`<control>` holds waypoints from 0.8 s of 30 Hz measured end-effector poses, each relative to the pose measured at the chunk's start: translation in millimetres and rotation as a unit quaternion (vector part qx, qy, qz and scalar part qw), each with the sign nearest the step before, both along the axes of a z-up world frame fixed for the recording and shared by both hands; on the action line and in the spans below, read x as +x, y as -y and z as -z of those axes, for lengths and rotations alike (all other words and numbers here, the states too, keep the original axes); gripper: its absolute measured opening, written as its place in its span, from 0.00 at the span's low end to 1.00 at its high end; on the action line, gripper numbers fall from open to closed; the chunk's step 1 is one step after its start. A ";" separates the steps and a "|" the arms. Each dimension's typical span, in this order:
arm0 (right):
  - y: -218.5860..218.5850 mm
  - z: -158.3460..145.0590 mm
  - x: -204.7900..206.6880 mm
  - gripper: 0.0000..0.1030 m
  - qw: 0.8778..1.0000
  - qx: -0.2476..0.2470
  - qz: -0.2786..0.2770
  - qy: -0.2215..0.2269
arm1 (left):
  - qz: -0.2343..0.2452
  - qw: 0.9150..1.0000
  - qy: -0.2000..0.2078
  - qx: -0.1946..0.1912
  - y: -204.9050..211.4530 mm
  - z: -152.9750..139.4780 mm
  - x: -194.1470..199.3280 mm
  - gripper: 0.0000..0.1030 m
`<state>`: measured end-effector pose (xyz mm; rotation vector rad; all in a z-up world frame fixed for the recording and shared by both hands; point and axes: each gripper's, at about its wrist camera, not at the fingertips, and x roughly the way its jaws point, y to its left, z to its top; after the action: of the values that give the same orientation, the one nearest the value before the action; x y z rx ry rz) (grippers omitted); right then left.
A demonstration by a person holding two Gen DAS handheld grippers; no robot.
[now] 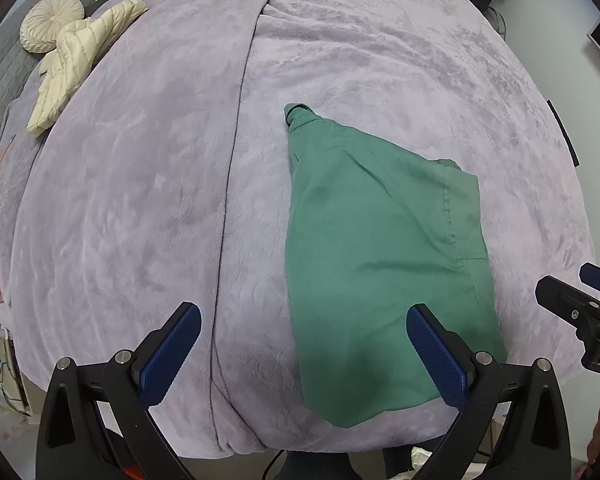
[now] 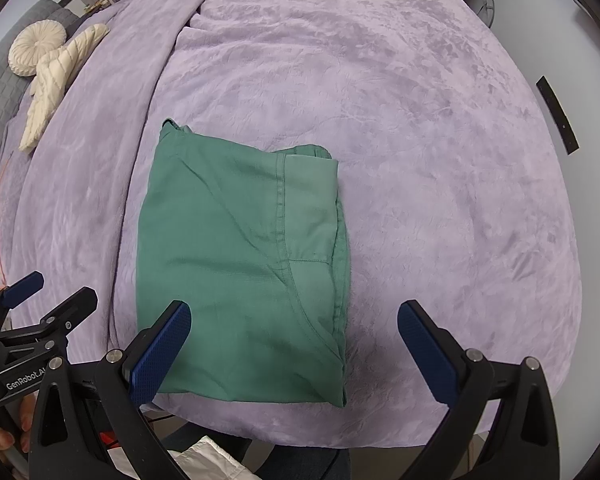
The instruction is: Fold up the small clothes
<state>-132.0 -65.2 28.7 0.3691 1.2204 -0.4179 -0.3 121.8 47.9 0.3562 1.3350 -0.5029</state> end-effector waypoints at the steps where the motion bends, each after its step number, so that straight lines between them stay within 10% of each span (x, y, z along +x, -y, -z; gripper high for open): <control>1: 0.2 0.1 0.0 1.00 1.000 0.000 0.000 0.000 | 0.000 1.000 0.000 0.000 -0.5 0.3 -0.1 1.00; 24: 0.5 -0.5 1.0 1.00 1.000 0.000 -0.002 -0.003 | 0.001 1.000 -0.002 0.003 -2.0 2.5 0.4 1.00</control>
<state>-130.9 -65.7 29.2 0.3664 1.2266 -0.4150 0.1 123.8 45.4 0.3614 1.3406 -0.5027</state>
